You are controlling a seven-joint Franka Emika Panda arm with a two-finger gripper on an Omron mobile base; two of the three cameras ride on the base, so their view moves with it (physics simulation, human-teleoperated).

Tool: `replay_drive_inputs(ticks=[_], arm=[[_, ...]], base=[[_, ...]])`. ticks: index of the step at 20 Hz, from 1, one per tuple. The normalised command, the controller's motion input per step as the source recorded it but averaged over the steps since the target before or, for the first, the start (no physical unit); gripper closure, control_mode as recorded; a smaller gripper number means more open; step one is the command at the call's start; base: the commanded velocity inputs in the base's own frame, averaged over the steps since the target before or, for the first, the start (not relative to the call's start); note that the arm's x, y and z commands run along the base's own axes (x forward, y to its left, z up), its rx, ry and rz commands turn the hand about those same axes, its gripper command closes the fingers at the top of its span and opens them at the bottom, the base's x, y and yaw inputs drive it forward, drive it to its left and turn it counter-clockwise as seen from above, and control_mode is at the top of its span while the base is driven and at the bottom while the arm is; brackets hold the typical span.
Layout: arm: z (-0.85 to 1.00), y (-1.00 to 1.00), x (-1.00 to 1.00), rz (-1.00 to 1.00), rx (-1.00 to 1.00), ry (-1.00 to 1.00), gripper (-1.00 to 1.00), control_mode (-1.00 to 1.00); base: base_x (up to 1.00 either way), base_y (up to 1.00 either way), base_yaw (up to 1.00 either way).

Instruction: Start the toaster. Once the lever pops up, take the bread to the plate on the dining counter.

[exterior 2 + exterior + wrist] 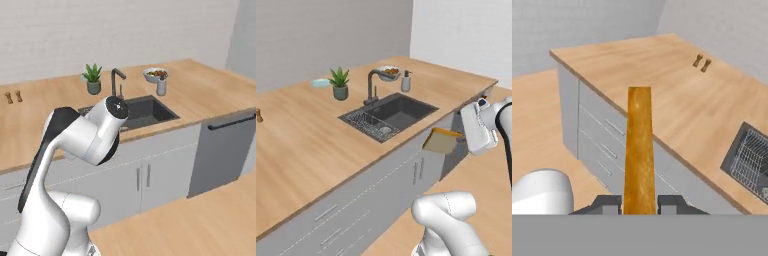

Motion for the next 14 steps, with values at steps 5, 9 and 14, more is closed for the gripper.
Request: replay_drive_inputs(ticks=[5,9,14], arm=[[0.00,0.00,0.00,0.00,0.00,0.00,1.00,1.00],[0.00,0.00,0.00,0.00,0.00,0.00,1.00,1.00],[0.00,0.00,0.00,0.00,0.00,0.00,1.00,1.00]], base=[[-0.20,0.10,0.75],[-0.14,-0.03,0.54],[-0.05,-0.52,0.13]])
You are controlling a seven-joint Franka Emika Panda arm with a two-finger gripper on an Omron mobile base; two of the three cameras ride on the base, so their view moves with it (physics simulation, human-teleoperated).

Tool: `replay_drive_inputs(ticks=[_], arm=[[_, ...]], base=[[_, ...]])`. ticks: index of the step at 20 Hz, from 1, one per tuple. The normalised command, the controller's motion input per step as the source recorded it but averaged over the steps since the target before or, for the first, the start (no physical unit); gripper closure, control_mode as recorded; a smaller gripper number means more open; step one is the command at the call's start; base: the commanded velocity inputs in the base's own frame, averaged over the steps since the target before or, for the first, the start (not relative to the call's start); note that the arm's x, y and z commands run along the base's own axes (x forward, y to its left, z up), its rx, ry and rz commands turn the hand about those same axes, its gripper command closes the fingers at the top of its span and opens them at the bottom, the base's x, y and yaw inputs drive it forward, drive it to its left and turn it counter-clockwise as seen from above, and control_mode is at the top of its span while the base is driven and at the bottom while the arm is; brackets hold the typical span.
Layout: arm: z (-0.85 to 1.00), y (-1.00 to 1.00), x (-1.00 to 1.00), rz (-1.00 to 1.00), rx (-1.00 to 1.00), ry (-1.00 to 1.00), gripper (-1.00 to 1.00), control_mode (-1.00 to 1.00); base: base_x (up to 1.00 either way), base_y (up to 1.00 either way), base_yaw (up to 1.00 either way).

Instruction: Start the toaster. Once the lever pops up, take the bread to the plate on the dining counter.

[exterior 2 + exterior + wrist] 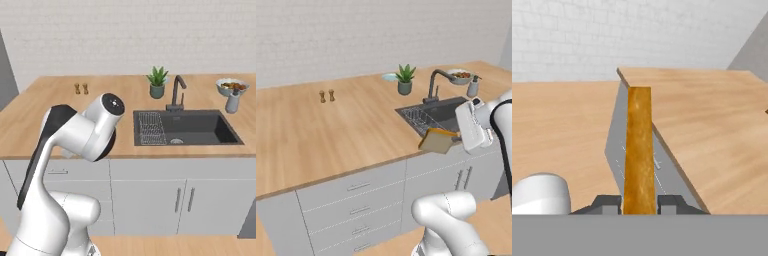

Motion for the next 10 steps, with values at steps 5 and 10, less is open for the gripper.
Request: replay_drive_inputs(ticks=[5,10], arm=[[0.00,0.00,0.00,0.00,0.00,0.00,1.00,1.00],[0.00,0.00,0.00,0.00,0.00,0.00,1.00,1.00]], base=[[-0.01,-0.93,0.01],[0.07,-0.82,0.01]])
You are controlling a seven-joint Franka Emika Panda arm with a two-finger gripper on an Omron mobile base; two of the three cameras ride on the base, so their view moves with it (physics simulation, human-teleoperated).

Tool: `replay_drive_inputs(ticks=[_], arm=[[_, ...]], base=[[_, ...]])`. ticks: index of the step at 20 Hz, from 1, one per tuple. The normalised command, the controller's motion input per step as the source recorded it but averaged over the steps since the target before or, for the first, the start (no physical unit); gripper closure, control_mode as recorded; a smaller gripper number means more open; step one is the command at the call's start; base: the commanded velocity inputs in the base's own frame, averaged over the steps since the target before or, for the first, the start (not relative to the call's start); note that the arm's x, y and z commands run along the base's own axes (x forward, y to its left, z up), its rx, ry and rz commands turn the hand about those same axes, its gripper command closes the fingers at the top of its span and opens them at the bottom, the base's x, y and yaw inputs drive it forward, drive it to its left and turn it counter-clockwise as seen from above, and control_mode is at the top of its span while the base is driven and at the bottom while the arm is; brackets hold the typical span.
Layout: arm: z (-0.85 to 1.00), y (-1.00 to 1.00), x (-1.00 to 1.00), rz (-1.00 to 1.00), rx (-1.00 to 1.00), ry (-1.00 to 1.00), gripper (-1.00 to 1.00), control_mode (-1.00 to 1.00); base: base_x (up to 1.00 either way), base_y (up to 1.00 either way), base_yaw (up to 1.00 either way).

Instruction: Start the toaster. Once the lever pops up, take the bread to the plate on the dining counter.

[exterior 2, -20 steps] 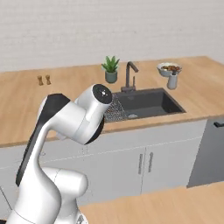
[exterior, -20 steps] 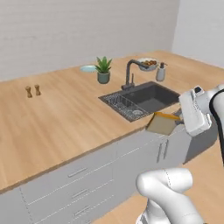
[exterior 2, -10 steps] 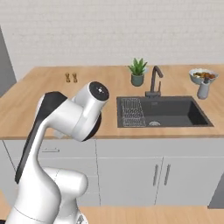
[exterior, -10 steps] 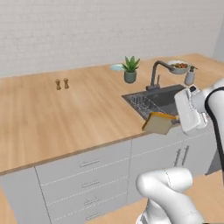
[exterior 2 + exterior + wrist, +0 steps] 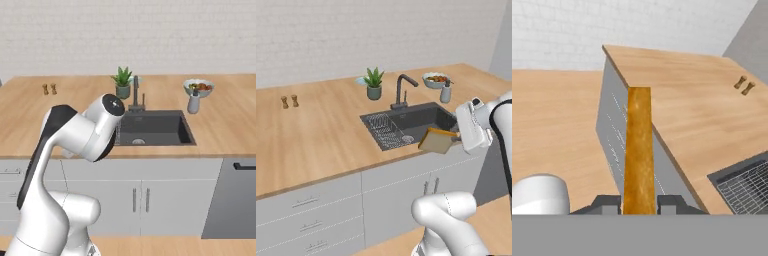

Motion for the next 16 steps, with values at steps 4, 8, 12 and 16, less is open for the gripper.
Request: replay_drive_inputs(ticks=[4,8,12,16], arm=[[0.00,0.00,0.00,0.00,0.00,0.00,1.00,1.00],[0.00,0.00,0.00,0.00,0.00,0.00,1.00,1.00],[0.00,0.00,0.00,0.00,0.00,0.00,1.00,1.00],[0.00,0.00,0.00,0.00,0.00,0.00,1.00,1.00]], base=[[0.07,-0.74,0.15],[0.00,-0.72,0.28],[0.07,-0.66,0.13],[0.16,-0.56,0.00]])
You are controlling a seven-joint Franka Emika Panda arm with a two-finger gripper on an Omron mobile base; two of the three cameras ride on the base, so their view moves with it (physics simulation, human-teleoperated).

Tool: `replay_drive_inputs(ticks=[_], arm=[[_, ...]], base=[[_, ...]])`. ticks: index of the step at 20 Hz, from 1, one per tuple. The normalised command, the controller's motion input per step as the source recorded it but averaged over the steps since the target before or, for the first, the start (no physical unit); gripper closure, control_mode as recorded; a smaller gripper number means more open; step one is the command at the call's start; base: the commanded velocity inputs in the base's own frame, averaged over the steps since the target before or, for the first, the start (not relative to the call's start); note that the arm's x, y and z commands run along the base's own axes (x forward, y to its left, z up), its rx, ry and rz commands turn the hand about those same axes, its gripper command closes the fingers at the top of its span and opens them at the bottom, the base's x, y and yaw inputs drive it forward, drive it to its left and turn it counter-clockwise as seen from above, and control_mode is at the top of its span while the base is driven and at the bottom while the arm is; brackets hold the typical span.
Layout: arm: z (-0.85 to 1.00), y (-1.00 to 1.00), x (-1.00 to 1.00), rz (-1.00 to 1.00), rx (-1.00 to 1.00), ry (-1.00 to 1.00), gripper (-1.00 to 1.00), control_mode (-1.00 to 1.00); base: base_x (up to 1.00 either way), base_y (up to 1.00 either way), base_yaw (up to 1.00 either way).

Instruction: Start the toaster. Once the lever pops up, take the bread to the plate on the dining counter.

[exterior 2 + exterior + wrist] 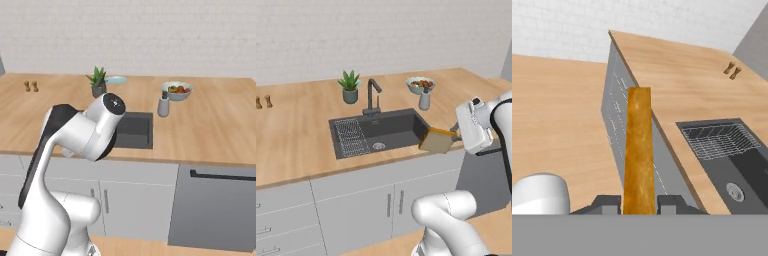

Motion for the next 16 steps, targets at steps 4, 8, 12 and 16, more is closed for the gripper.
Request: replay_drive_inputs(ticks=[4,8,12,16], arm=[[0.00,0.00,0.00,0.00,0.00,0.00,1.00,1.00],[0.00,0.00,0.00,0.00,0.00,0.00,1.00,1.00],[0.00,0.00,0.00,0.00,0.00,0.00,1.00,1.00],[0.00,0.00,0.00,0.00,0.00,0.00,1.00,1.00]], base=[[0.07,-0.70,0.00],[0.01,-0.96,0.08],[0.03,-1.00,0.16],[0.05,-1.00,0.20]])
